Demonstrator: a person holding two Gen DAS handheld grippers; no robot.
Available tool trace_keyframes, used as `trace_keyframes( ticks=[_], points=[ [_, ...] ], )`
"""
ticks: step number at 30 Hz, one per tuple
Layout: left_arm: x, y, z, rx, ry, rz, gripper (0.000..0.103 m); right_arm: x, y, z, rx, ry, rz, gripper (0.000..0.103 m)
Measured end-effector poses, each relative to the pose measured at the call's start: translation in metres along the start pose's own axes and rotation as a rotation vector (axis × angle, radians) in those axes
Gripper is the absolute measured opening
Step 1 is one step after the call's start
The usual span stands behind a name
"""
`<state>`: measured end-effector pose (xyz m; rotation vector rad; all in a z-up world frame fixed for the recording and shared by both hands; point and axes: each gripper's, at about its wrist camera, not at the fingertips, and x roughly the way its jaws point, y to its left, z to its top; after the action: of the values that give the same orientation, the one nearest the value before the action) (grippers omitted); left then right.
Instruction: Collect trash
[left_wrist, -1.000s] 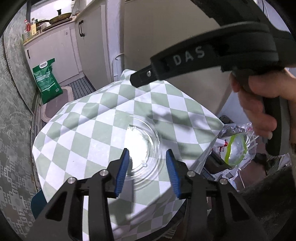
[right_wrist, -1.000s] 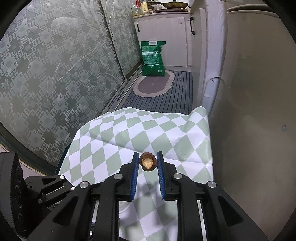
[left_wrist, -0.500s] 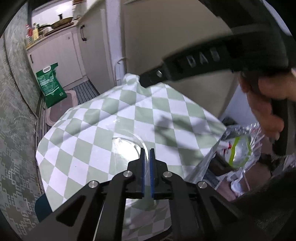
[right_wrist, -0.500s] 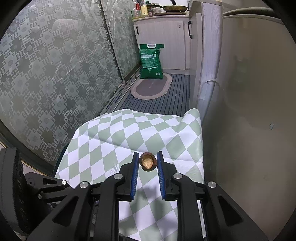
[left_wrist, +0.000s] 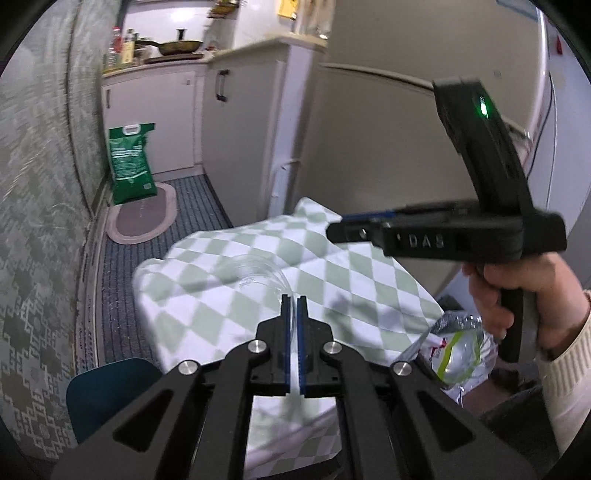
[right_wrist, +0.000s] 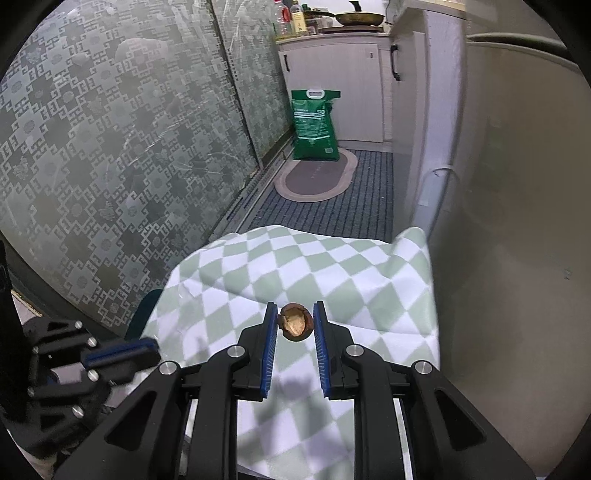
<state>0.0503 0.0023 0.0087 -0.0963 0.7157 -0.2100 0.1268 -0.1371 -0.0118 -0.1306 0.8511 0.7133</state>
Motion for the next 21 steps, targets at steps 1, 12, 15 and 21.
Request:
trace_keyframes(
  ticks=[1,12,15,21],
  points=[
    [-0.004,0.006,0.0,-0.011,-0.005,0.001,0.003,0.002,0.004,0.002,-0.003,0.002,0.009,0.02],
    [-0.033,0.076,-0.013,-0.171,-0.009,0.112,0.003,0.015,0.052,0.016,-0.055,0.01,0.083,0.019],
    [-0.036,0.096,-0.022,-0.216,0.01,0.137,0.003,0.02,0.068,0.02,-0.074,0.017,0.109,0.019],
    [-0.035,0.128,-0.044,-0.274,0.077,0.189,0.003,0.032,0.1,0.026,-0.108,0.037,0.155,0.019]
  ],
)
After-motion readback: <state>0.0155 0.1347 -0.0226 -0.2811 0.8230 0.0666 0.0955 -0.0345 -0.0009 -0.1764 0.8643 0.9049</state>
